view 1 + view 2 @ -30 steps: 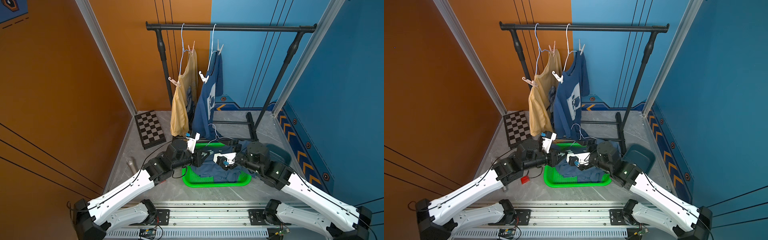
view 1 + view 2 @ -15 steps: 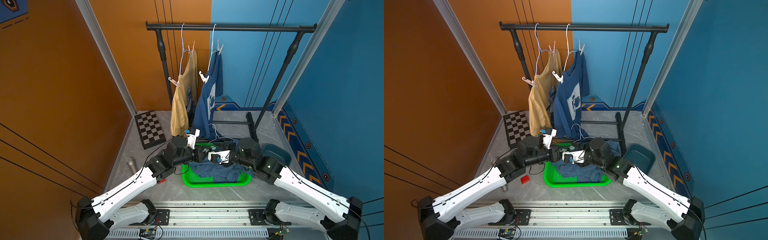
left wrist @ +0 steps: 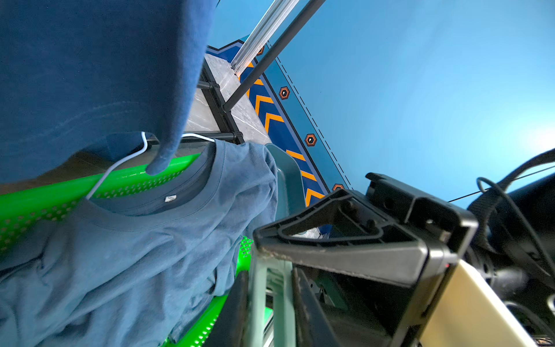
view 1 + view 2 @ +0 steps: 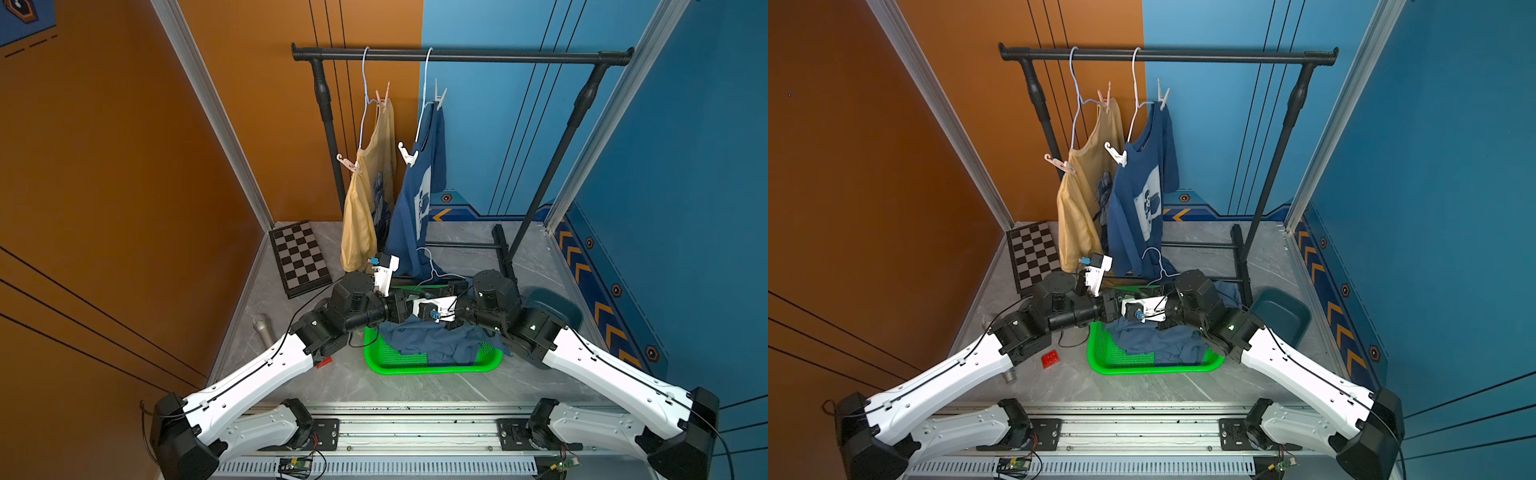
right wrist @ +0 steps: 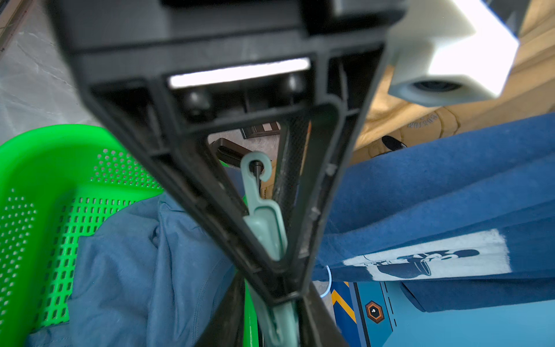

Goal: Remove the clothespins securing t-shirts to the hanger
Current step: Place the clothespin in the storage box.

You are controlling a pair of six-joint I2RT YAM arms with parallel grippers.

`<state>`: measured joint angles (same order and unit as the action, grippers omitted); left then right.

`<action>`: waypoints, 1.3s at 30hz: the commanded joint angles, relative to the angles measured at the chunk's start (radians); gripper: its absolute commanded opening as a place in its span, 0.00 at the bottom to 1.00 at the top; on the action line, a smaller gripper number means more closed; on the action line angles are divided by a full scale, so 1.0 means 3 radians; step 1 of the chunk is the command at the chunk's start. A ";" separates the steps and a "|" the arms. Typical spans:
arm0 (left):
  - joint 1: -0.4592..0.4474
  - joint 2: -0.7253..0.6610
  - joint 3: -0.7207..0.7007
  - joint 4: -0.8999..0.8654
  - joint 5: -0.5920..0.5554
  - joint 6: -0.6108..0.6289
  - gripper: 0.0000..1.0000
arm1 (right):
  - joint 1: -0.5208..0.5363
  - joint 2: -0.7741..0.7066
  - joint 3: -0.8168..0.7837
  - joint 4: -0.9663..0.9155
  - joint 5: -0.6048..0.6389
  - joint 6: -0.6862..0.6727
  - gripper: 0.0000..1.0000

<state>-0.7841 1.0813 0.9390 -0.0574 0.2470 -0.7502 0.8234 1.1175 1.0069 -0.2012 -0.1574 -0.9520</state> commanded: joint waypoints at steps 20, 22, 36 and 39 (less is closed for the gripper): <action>0.0097 -0.0074 -0.0032 0.0384 0.0060 -0.0046 0.58 | -0.0240 -0.0132 0.0128 -0.0506 -0.0020 0.0112 0.11; 0.0122 -0.0055 -0.0015 0.0423 0.0078 -0.0019 0.58 | -0.0348 -0.0188 0.0103 -0.0594 -0.0015 0.0150 0.11; -0.0309 0.0386 0.0171 0.0741 -0.0301 0.1085 0.63 | -0.1408 -0.0799 -0.0247 -0.1182 -0.0165 0.0650 0.12; -0.0503 0.0569 0.0200 0.0962 -0.0383 0.1386 0.64 | -0.1786 -0.0947 -0.0376 -0.1287 -0.0260 0.0760 0.12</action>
<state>-0.8944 1.2209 0.9642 0.1452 0.1814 -0.4755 0.3511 0.8680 0.9260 -0.5182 -0.1925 -0.7963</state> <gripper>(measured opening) 0.642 0.175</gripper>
